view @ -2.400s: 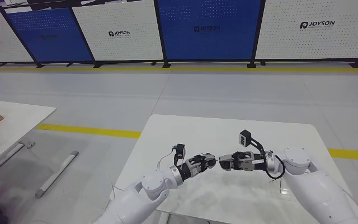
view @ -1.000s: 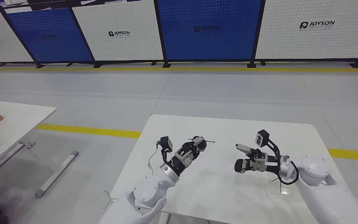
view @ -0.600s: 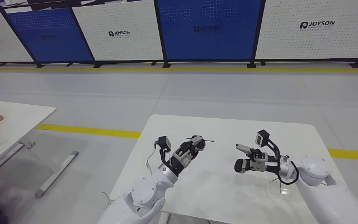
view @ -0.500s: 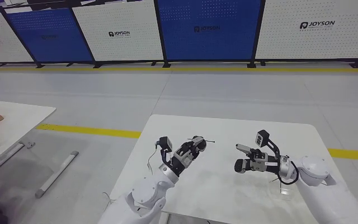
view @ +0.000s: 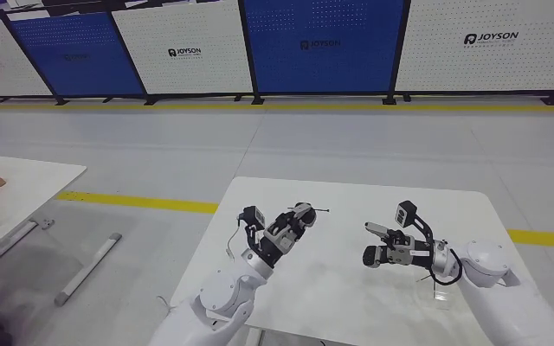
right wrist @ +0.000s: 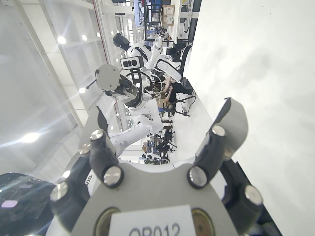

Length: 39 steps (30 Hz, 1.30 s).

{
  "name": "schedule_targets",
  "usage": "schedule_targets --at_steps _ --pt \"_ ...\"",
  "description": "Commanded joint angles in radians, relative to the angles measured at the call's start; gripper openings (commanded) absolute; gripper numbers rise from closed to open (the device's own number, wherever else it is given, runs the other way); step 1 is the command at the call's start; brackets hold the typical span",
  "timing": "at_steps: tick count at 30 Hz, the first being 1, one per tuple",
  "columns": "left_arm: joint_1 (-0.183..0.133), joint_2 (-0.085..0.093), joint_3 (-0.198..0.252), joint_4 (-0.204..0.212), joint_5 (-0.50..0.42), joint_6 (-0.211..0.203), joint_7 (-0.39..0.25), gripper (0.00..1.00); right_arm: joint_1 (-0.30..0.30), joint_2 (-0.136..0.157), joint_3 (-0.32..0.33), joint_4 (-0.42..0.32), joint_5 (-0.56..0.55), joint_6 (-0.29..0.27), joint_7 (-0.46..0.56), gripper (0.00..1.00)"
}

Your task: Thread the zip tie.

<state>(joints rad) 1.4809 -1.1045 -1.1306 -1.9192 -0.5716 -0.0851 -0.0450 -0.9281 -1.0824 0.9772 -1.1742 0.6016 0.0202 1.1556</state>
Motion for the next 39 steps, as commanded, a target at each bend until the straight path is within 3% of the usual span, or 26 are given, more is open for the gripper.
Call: schedule_targets --at_steps 1,7,14,18,23,28,39 --pt "-0.008 -0.001 0.010 0.023 0.032 0.034 0.001 0.00 0.000 0.000 0.000 0.000 0.000 0.000 0.000 1.00" --pt "-0.040 -0.010 0.042 0.105 0.079 0.093 0.012 0.00 0.000 0.000 0.000 0.000 0.000 0.000 0.000 1.00" --pt "-0.112 -0.030 0.106 0.232 0.139 0.133 0.040 0.00 0.000 0.000 0.000 0.000 0.000 0.000 0.000 1.00" --pt "-0.135 -0.037 0.132 0.281 0.177 0.147 0.035 0.00 0.000 0.000 0.000 0.000 0.000 0.000 0.000 1.00" --pt "-0.142 -0.042 0.135 0.300 0.196 0.146 0.033 0.00 0.000 0.000 0.000 0.000 0.000 0.000 0.000 1.00" --pt "-0.129 -0.041 0.118 0.293 0.171 0.146 0.000 0.00 0.000 0.000 0.000 0.000 0.000 0.000 0.000 1.00" --pt "-0.129 -0.041 0.118 0.293 0.171 0.146 0.000 0.00 0.000 0.000 0.000 0.000 0.000 0.000 0.000 1.00"
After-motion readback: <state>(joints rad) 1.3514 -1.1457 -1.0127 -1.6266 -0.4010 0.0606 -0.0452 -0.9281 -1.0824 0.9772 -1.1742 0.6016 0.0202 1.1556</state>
